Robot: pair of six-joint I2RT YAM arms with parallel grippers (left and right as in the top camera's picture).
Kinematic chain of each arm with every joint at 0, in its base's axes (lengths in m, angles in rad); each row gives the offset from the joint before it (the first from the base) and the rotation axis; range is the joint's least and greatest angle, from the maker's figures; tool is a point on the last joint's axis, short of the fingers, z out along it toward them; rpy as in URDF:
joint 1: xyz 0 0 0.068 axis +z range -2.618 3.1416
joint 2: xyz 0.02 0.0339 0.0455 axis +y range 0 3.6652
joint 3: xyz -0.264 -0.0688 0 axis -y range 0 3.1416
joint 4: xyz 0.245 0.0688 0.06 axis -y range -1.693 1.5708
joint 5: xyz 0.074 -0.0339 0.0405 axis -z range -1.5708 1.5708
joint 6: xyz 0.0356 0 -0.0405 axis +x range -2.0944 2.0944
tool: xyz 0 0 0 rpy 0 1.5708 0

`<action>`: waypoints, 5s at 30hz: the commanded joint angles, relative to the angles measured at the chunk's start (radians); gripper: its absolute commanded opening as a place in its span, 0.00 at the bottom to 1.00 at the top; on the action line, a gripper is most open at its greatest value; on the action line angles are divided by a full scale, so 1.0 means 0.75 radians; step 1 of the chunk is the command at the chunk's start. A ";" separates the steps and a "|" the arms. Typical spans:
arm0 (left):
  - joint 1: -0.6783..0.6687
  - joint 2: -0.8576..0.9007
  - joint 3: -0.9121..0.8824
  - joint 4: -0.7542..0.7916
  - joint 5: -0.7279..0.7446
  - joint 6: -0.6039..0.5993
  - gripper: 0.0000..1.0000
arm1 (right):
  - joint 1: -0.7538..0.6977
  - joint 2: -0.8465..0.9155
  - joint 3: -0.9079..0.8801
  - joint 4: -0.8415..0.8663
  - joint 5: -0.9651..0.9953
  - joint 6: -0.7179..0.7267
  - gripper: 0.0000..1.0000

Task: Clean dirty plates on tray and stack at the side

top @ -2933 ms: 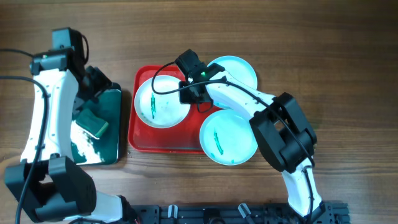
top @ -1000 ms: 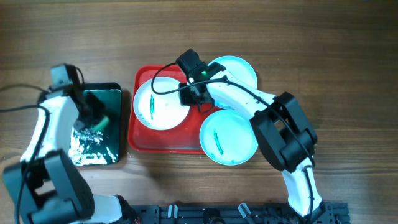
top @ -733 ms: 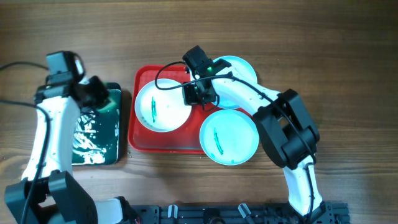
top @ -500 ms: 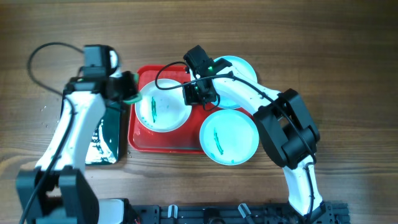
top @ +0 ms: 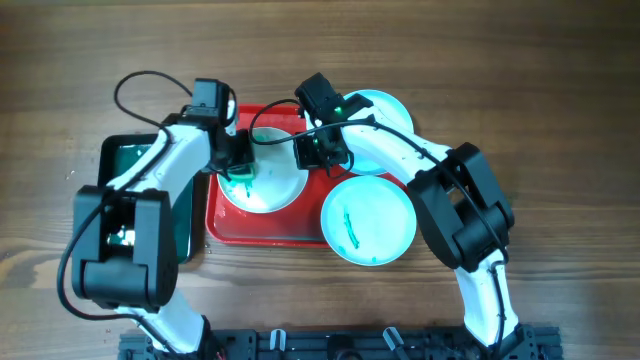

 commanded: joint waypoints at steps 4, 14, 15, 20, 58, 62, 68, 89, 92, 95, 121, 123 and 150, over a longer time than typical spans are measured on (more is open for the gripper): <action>-0.123 0.034 -0.141 0.054 0.410 0.032 0.04 | -0.008 0.052 -0.005 0.006 0.001 -0.026 0.04; -0.065 0.033 -0.141 -0.012 -0.347 -0.297 0.04 | -0.009 0.052 -0.005 0.004 -0.003 -0.025 0.04; -0.061 0.032 -0.141 -0.056 -0.452 -0.338 0.04 | -0.009 0.052 -0.005 0.001 -0.003 -0.026 0.04; -0.058 0.016 -0.141 -0.165 -0.624 -0.370 0.04 | -0.009 0.052 -0.005 0.001 -0.003 -0.025 0.04; -0.054 -0.017 -0.194 0.349 -0.599 -0.241 0.04 | -0.009 0.052 -0.005 -0.021 -0.003 -0.020 0.04; -0.038 -0.017 -0.194 0.200 -0.368 -0.167 0.04 | -0.009 0.052 -0.005 -0.021 -0.003 0.002 0.04; -0.044 -0.017 -0.194 -0.084 0.382 0.119 0.04 | -0.009 0.052 -0.005 -0.020 -0.003 0.007 0.04; -0.247 -0.017 -0.194 0.431 -0.381 -0.205 0.04 | -0.009 0.052 -0.005 -0.027 -0.003 0.007 0.04; -0.212 -0.017 -0.194 0.452 -0.580 -0.230 0.04 | -0.009 0.052 -0.005 -0.027 -0.003 0.007 0.04; -0.154 -0.017 -0.194 0.407 -0.564 -0.230 0.04 | -0.009 0.052 -0.005 -0.027 -0.003 0.006 0.04; -0.093 -0.017 -0.194 0.468 -0.455 -0.010 0.04 | -0.009 0.052 -0.005 -0.029 -0.003 0.006 0.04; -0.093 -0.017 -0.194 0.369 -0.521 -0.128 0.04 | -0.009 0.052 -0.005 -0.028 -0.003 0.007 0.04; -0.093 -0.043 -0.177 -0.001 -0.469 -0.410 0.04 | -0.009 0.052 -0.005 -0.040 -0.002 0.006 0.04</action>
